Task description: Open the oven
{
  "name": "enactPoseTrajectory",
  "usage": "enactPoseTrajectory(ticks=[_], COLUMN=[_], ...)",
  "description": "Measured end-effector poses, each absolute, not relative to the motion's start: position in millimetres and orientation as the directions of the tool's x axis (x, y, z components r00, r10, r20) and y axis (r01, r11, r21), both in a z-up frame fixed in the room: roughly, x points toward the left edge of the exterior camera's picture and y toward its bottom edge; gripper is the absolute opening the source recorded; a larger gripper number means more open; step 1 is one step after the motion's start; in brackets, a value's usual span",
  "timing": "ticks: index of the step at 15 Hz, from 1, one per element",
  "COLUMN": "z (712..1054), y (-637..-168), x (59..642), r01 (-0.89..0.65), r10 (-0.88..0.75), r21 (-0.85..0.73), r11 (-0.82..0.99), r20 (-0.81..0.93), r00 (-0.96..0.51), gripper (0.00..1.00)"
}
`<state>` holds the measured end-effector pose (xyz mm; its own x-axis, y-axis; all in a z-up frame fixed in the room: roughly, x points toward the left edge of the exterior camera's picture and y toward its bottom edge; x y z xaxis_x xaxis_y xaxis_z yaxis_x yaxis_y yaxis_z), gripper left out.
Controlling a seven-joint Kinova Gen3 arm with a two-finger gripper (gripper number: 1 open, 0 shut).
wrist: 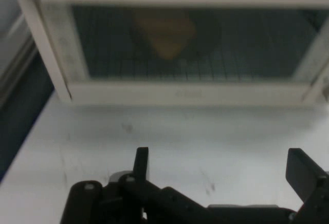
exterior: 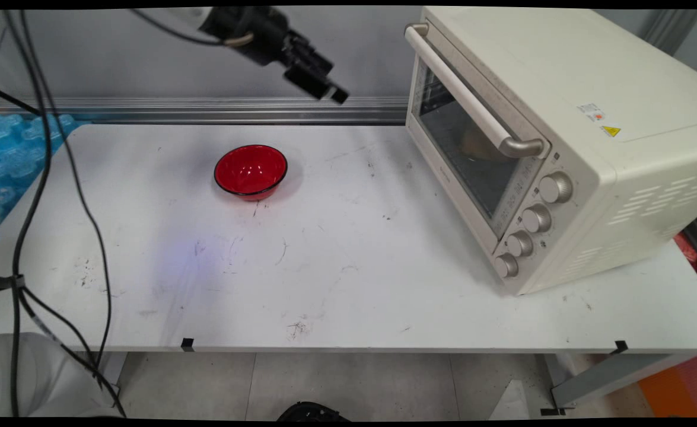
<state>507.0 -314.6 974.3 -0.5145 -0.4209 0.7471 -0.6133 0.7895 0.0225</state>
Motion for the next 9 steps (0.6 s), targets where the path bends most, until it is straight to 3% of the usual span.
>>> enactPoseTrajectory(ticks=[9], z=[1001], y=[-363], x=[449], r01=[-0.609], r10=[-0.375], r21=[0.004], r11=[0.793], r20=[0.792], r00=[-0.482], gripper=[1.0])
